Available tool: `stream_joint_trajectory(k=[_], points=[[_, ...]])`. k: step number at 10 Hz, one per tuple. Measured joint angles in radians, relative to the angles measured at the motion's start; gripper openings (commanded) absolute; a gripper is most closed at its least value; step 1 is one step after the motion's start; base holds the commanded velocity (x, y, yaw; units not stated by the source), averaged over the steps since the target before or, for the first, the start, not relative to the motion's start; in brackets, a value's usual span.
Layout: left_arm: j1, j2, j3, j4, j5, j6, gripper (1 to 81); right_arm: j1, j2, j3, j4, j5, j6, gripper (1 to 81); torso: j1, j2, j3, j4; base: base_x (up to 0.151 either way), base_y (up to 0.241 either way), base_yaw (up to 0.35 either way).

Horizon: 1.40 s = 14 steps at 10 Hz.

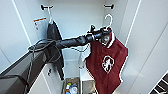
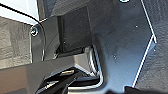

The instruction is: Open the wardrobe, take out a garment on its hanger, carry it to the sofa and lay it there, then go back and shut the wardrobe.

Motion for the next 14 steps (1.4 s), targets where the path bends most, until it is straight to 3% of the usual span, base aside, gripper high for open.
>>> stream_joint_trajectory(k=[8, 14], points=[[0.020, -0.001, 0.266, 0.000, 0.032, 0.054, 1.0, 0.000, 0.000, 0.000, 0.000, -0.001, 0.000, 81.1, 0.000, 0.000, 0.000, 0.000, 0.000, 0.000, 0.000], [0.050, -0.282, 0.531, 0.000, 0.082, 0.106, 1.0, 0.000, 0.000, 0.000, 0.000, 0.000, 0.000, 81.1, 0.000, 0.000, 0.000, 0.000, 0.000, 0.000, 0.000]])
